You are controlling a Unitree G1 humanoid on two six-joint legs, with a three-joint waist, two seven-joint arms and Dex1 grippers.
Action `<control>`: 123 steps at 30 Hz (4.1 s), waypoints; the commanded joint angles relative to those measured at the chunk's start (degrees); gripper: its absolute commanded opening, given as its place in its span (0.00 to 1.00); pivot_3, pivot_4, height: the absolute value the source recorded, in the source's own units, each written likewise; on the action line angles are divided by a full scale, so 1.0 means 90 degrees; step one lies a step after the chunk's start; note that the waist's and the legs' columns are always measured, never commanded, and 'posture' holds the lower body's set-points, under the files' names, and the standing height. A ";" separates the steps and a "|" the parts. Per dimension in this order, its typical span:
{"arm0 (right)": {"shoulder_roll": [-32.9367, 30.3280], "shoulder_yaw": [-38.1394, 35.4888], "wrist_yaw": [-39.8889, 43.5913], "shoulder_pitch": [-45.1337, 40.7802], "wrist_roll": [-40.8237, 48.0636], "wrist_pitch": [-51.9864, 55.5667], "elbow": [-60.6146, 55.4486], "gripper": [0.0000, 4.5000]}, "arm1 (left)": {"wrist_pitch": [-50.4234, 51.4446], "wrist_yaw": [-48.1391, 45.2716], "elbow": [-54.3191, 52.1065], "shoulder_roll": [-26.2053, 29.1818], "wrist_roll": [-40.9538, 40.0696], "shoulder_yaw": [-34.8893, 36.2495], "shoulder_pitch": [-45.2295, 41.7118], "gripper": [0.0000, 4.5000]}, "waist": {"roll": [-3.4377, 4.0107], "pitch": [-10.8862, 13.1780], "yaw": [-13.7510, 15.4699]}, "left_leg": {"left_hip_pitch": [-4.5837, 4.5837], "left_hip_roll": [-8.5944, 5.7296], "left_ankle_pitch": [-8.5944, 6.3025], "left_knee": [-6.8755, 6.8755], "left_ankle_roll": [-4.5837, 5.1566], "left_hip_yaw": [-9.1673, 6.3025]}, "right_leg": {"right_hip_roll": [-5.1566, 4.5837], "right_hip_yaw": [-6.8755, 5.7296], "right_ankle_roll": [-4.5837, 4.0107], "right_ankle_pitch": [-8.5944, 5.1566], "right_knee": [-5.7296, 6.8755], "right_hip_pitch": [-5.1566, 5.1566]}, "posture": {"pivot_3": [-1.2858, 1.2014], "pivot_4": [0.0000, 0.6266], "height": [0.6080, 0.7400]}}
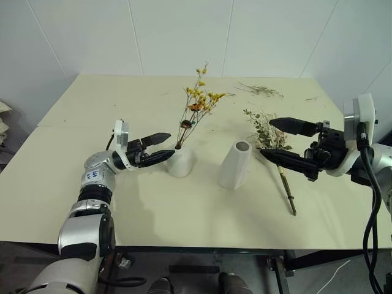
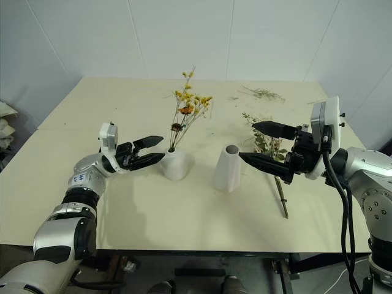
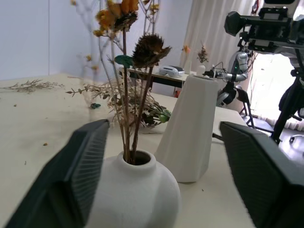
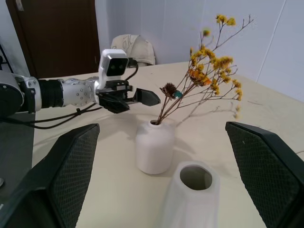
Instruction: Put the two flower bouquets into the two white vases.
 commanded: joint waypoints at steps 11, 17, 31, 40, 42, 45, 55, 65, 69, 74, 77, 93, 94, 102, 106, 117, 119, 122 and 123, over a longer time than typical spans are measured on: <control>-0.0742 0.0547 -0.1148 0.0529 -0.1479 0.0882 0.0422 1.00 | 0.0540 0.0307 -0.1681 0.0962 -0.0303 0.0188 0.0575 0.99 | 0.0000 0.0000 -0.0003 | 0.0000 0.0000 0.0000 0.0001 0.0000 0.0000 | -0.0001 0.0001 -0.0005 -0.0002 0.0000 -0.0001 | 0.52 0.24 1.00; -0.0597 0.0969 -0.1620 0.0197 -0.1851 0.1585 0.0847 1.00 | 0.1027 0.0341 -0.3221 0.1138 -0.0759 0.0242 0.1069 0.99 | 0.0001 0.0000 0.0001 | 0.0001 0.0002 0.0000 -0.0002 0.0000 0.0000 | -0.0001 0.0000 -0.0011 -0.0005 0.0004 -0.0004 | 0.52 0.24 1.00; -0.0143 0.1949 -0.2386 -0.1159 -0.2713 0.3235 0.2189 1.00 | 0.2548 -0.0270 -0.5190 0.1755 -0.1799 0.0007 0.2053 0.99 | 0.0003 0.0001 -0.0015 | 0.0000 0.0004 0.0000 -0.0007 0.0000 0.0002 | -0.0001 0.0000 -0.0018 -0.0009 0.0000 -0.0007 | 0.52 0.24 1.00; 0.0057 0.2185 -0.2278 -0.1429 -0.2999 0.3404 0.2468 1.00 | 0.3160 0.0539 -0.6538 0.1878 -0.2308 0.0233 0.2674 0.99 | 0.0003 0.0001 -0.0028 | -0.0001 0.0006 -0.0001 -0.0017 0.0001 0.0002 | 0.0000 0.0000 -0.0019 -0.0010 -0.0006 -0.0011 | 0.52 0.24 1.00; 0.0074 0.2223 -0.2271 -0.1443 -0.3038 0.3437 0.2507 1.00 | 0.3207 0.0654 -0.6672 0.1897 -0.2343 0.0239 0.2767 0.99 | 0.0003 0.0001 -0.0027 | -0.0001 0.0006 -0.0001 -0.0016 0.0001 0.0002 | 0.0000 0.0000 -0.0019 -0.0010 -0.0006 -0.0011 | 0.52 0.24 1.00; 0.0120 0.2269 -0.2258 -0.1486 -0.3103 0.3485 0.2587 1.00 | 0.3311 0.0996 -0.6802 0.1917 -0.2323 0.0260 0.2876 0.99 | 0.0003 0.0001 -0.0034 | -0.0001 0.0006 -0.0001 -0.0014 0.0001 0.0002 | 0.0001 0.0000 -0.0019 -0.0010 -0.0006 -0.0011 | 0.52 0.24 1.00; 0.0317 0.2092 -0.2345 -0.1369 -0.3299 0.3411 0.2584 0.42 | 0.3620 0.2477 -0.7280 0.1765 -0.2304 0.0278 0.3079 1.00 | 0.0003 0.0001 -0.0031 | -0.0001 0.0006 -0.0001 -0.0016 0.0002 0.0003 | 0.0001 0.0000 -0.0018 -0.0010 -0.0007 -0.0011 | 0.52 0.24 1.00; 0.0517 0.1662 -0.2540 -0.1295 -0.3306 0.3359 0.2325 0.02 | 0.3710 0.2521 -0.7353 0.1837 -0.2432 0.0230 0.3097 1.00 | 0.0003 0.0001 -0.0031 | -0.0001 0.0005 -0.0001 -0.0015 0.0002 0.0003 | 0.0001 0.0001 -0.0019 -0.0010 -0.0009 -0.0010 | 0.52 0.24 1.00; 0.0673 0.1141 -0.2702 -0.1215 -0.3250 0.2966 0.1992 0.02 | 0.3801 0.2564 -0.7370 0.1867 -0.2426 0.0232 0.3122 1.00 | 0.0003 0.0001 -0.0021 | -0.0001 0.0005 -0.0002 -0.0017 0.0002 0.0003 | 0.0001 0.0001 -0.0019 -0.0010 -0.0012 -0.0010 | 0.52 0.24 1.00; 0.1336 0.0213 -0.2699 -0.1169 -0.3137 0.0803 0.1496 0.02 | 0.3876 0.2569 -0.7356 0.1867 -0.2369 0.0135 0.3121 1.00 | 0.0003 0.0001 -0.0045 | 0.0000 0.0006 -0.0002 -0.0017 0.0002 0.0004 | 0.0002 0.0001 -0.0018 -0.0009 -0.0009 -0.0010 | 0.52 0.24 1.00; 0.1632 0.0099 -0.2580 -0.1031 -0.3188 -0.0279 0.1295 0.02 | 0.3870 0.2528 -0.7277 0.1830 -0.2367 0.0053 0.3022 1.00 | 0.0003 0.0001 -0.0044 | 0.0000 0.0006 -0.0002 -0.0017 0.0002 0.0004 | 0.0003 0.0001 -0.0016 -0.0009 -0.0011 -0.0008 | 0.52 0.24 1.00; 0.2800 0.0449 -0.1741 -0.1428 -0.1632 -0.1768 0.0432 0.02 | 0.3892 0.2368 -0.6975 0.1914 -0.2312 -0.0061 0.2835 1.00 | 0.0004 0.0002 -0.0099 | 0.0004 0.0008 -0.0001 -0.0022 0.0001 0.0001 | 0.0003 0.0000 -0.0017 -0.0009 -0.0003 -0.0007 | 0.52 0.24 1.00; 0.2811 0.0516 -0.1712 -0.1467 -0.1620 -0.1763 0.0438 0.02 | 0.3889 0.2354 -0.6971 0.1933 -0.2308 -0.0046 0.2859 1.00 | 0.0004 0.0001 -0.0099 | 0.0004 0.0008 -0.0001 -0.0022 0.0001 0.0001 | 0.0003 0.0000 -0.0018 -0.0009 -0.0003 -0.0008 | 0.52 0.24 1.00; 0.2895 0.0876 -0.1596 -0.1490 -0.1563 -0.1772 0.0470 0.02 | 0.3839 0.2333 -0.7035 0.2076 -0.2323 0.0077 0.3079 1.00 | 0.0005 0.0002 -0.0159 | 0.0005 0.0008 -0.0001 -0.0032 0.0001 0.0001 | 0.0002 0.0001 -0.0020 -0.0010 -0.0004 -0.0011 | 0.52 0.24 1.00; 0.3010 0.0995 -0.1578 -0.1544 -0.1519 -0.1784 0.0592 0.02 | 0.3804 0.2306 -0.7068 0.2128 -0.2350 0.0126 0.3152 1.00 | 0.0005 0.0002 -0.0155 | 0.0007 0.0009 -0.0001 -0.0041 0.0001 0.0001 | 0.0002 0.0000 -0.0023 -0.0012 -0.0004 -0.0014 | 0.52 0.24 1.00; 0.3122 0.1120 -0.1542 -0.1327 -0.1642 -0.1904 0.0842 0.02 | 0.3719 0.2309 -0.7110 0.2107 -0.2347 0.0114 0.3196 1.00 | 0.0005 0.0002 -0.0159 | 0.0007 0.0009 -0.0001 -0.0048 0.0001 0.0001 | 0.0002 0.0000 -0.0025 -0.0013 -0.0006 -0.0016 | 0.52 0.24 1.00; 0.3158 0.1146 -0.1533 -0.1263 -0.1661 -0.1933 0.0894 0.02 | 0.3692 0.2321 -0.7096 0.2086 -0.2335 0.0093 0.3177 1.00 | 0.0005 0.0002 -0.0156 | 0.0007 0.0009 -0.0001 -0.0048 0.0001 0.0001 | 0.0002 0.0000 -0.0025 -0.0013 -0.0006 -0.0015 | 0.52 0.24 1.00; 0.3215 0.1198 -0.1499 -0.1172 -0.1688 -0.1993 0.0950 0.02 | 0.3663 0.2323 -0.7087 0.2062 -0.2334 0.0074 0.3168 1.00 | 0.0005 0.0002 -0.0156 | 0.0007 0.0009 -0.0001 -0.0048 0.0001 0.0002 | 0.0002 0.0000 -0.0025 -0.0013 -0.0007 -0.0016 | 0.52 0.24 1.00; 0.3228 0.1209 -0.1494 -0.1146 -0.1693 -0.2009 0.0963 0.02 | 0.3657 0.2325 -0.7088 0.2055 -0.2335 0.0071 0.3170 1.00 | 0.0005 0.0002 -0.0160 | 0.0007 0.0009 -0.0001 -0.0048 0.0001 0.0001 | 0.0002 0.0000 -0.0025 -0.0013 -0.0007 -0.0016 | 0.52 0.24 1.00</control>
